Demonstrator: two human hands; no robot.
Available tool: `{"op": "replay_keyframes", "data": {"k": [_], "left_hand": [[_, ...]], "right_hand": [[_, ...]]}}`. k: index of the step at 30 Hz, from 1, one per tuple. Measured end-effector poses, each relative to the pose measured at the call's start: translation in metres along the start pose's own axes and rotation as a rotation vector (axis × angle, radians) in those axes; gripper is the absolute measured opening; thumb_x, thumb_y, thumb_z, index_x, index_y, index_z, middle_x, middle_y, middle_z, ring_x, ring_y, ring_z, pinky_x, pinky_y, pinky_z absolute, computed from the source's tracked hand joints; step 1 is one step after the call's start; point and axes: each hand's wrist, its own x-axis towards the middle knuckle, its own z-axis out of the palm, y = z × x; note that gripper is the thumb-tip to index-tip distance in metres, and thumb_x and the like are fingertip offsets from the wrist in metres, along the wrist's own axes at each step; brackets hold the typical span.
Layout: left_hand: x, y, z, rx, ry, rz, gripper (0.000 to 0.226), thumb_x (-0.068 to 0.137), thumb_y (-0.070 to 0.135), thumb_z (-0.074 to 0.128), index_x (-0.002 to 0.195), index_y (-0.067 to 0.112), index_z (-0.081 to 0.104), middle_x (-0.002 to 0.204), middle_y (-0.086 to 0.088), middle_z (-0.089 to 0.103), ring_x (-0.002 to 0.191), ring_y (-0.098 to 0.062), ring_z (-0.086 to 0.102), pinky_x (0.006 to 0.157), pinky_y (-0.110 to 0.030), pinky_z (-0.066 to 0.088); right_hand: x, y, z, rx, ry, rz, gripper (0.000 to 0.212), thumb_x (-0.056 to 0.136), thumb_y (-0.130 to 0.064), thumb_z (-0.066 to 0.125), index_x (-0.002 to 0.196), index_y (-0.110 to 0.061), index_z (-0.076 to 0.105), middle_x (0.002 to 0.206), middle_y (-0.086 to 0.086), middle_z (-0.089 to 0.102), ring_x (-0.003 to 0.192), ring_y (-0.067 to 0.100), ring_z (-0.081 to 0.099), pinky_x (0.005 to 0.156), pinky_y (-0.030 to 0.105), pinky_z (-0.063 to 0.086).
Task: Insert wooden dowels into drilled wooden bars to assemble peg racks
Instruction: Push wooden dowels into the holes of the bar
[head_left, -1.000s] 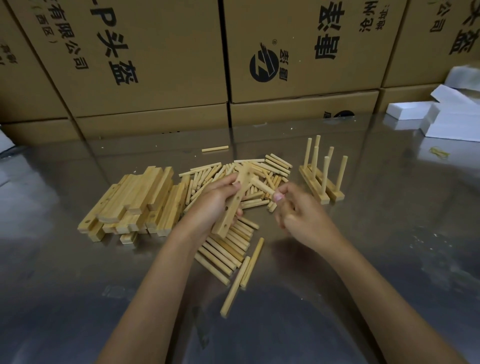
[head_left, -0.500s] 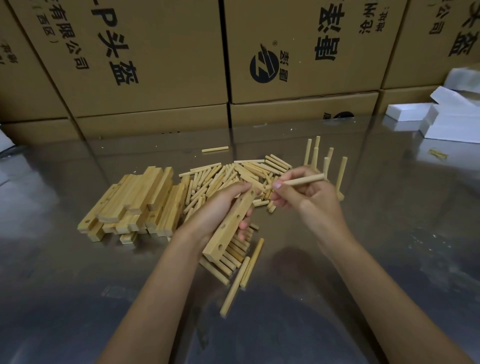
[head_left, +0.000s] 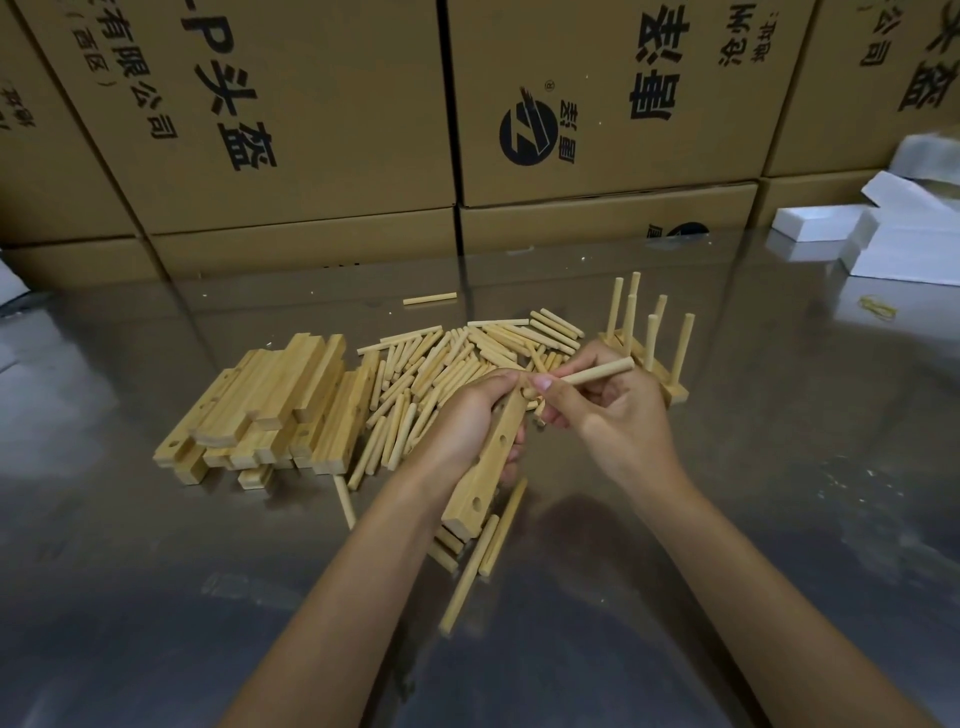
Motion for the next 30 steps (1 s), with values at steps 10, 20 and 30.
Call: {"op": "replay_keyframes", "data": {"k": [10, 20, 30], "left_hand": [[-0.004, 0.001, 0.012, 0.129, 0.101, 0.097, 0.031, 0.107, 0.030, 0.037, 0.101, 0.018, 0.065, 0.047, 0.003, 0.052, 0.036, -0.007, 0.047, 0.039, -0.015, 0.039], [-0.004, -0.009, 0.016, 0.345, 0.131, 0.368, 0.032, 0.109, 0.023, 0.032, 0.098, 0.013, 0.060, 0.085, 0.004, 0.060, 0.073, -0.005, 0.055, 0.064, -0.021, 0.044], [-0.001, -0.014, 0.016, 0.301, 0.119, 0.409, 0.031, 0.109, 0.021, 0.032, 0.099, 0.013, 0.060, 0.087, 0.003, 0.061, 0.064, 0.012, 0.057, 0.056, -0.009, 0.044]], "right_hand": [[0.000, 0.000, 0.000, 0.042, 0.004, -0.005, 0.014, 0.087, -0.006, 0.073, 0.079, -0.004, 0.061, 0.069, 0.011, 0.067, 0.062, 0.019, 0.068, 0.057, 0.026, 0.056], [-0.011, 0.003, 0.012, 0.188, 0.128, 0.093, 0.019, 0.089, -0.005, 0.071, 0.090, 0.009, 0.058, 0.071, 0.021, 0.068, 0.059, 0.018, 0.066, 0.056, 0.023, 0.054], [-0.017, 0.003, 0.019, 0.261, 0.178, 0.151, 0.017, 0.092, -0.009, 0.067, 0.096, 0.007, 0.062, 0.068, 0.012, 0.071, 0.061, 0.018, 0.067, 0.058, 0.025, 0.056]]}}
